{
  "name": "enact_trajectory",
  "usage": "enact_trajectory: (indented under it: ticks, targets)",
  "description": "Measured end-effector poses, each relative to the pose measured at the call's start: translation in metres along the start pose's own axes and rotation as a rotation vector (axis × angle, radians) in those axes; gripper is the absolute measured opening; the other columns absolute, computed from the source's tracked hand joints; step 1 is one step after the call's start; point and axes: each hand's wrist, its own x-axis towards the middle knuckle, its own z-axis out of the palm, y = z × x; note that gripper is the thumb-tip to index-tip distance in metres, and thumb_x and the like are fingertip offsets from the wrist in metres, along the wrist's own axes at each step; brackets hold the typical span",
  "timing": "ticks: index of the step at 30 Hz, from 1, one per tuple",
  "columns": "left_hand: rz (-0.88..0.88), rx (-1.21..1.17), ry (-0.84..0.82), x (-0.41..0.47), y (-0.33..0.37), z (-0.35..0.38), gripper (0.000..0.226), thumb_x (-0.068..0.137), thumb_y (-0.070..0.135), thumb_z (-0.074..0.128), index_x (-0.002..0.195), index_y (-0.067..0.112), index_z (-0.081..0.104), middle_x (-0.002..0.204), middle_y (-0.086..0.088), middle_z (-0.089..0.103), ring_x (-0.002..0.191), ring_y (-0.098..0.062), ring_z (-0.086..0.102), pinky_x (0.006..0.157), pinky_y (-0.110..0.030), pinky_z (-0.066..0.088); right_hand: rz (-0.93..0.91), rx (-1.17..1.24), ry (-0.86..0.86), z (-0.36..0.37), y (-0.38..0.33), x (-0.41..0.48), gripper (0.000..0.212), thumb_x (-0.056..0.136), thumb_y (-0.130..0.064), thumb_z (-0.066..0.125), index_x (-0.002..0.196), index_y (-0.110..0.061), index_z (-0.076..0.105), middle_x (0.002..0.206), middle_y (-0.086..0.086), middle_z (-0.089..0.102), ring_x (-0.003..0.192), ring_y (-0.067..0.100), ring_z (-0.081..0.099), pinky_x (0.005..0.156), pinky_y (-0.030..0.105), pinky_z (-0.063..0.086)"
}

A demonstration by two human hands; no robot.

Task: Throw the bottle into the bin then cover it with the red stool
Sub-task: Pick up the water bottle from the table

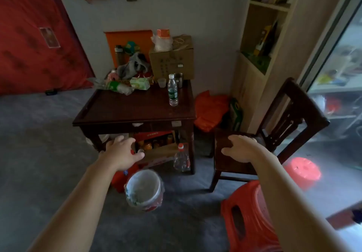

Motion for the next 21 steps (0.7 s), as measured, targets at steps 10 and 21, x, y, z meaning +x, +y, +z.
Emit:
enact_trajectory:
  ticks: [10, 21]
  targets:
    - [0.078, -0.015, -0.028, 0.074, -0.015, -0.027, 0.073, 0.086, 0.056, 0.052, 0.147, 0.026, 0.026, 0.159, -0.006, 0.015, 0.145, -0.033, 0.013, 0.115, -0.055, 0.023, 0.094, 0.037, 0.015, -0.012, -0.044, 0.036, 0.064, 0.091, -0.051, 0.052, 0.145, -0.020, 0.038, 0.144, 0.006, 0.049, 0.132, 0.031, 0.045, 0.107, 0.045, 0.041]
    - [0.099, -0.023, -0.070, 0.114, -0.004, -0.024, 0.071, 0.087, 0.054, 0.051, 0.147, 0.025, 0.026, 0.159, -0.005, 0.014, 0.145, -0.034, 0.013, 0.115, -0.055, 0.023, 0.072, 0.004, 0.008, -0.014, -0.059, 0.064, 0.026, 0.088, -0.051, 0.055, 0.097, -0.027, 0.047, 0.114, 0.006, 0.057, 0.111, 0.032, 0.051, 0.096, 0.049, 0.044]
